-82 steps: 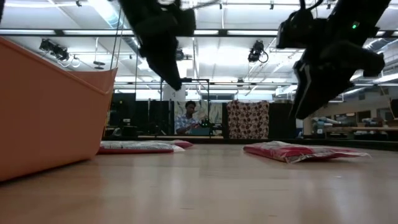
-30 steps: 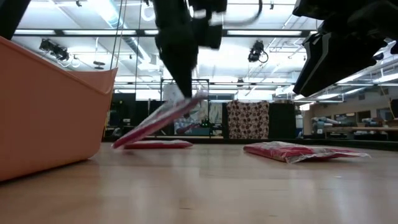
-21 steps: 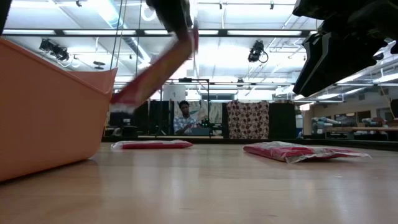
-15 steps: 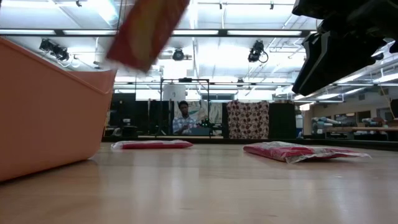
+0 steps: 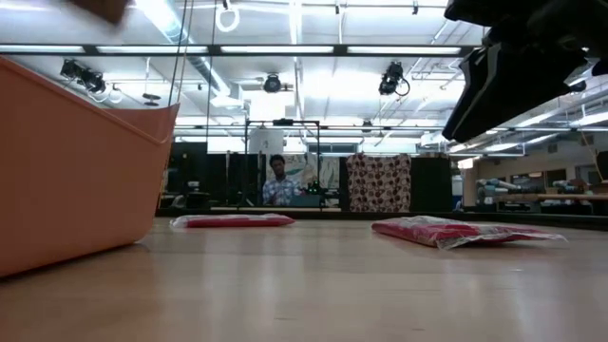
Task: Sort popcorn bags into baskets
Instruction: Put the red popcorn pack into the orange bin
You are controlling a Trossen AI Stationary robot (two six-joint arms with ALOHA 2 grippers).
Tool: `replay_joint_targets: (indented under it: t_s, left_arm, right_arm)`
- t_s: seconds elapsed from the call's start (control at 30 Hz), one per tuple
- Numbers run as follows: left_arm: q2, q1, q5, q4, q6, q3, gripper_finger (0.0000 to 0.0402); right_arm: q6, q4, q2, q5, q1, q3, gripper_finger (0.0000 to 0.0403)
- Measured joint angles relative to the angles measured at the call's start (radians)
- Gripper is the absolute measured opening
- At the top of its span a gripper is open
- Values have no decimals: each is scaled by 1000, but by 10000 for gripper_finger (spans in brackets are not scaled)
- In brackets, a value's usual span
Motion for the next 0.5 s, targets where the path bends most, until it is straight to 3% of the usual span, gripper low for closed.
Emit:
replay_joint_targets:
  t_s: [0.3,0.5]
  left_arm:
    - [-91,-56,16,308,-117,-284,1]
    - [-227,-54,23,581,-199,-540,1]
  right_arm:
    - [-31,42,0,0,-7,0,178]
    - [-27,45,0,-8,-20,0,178]
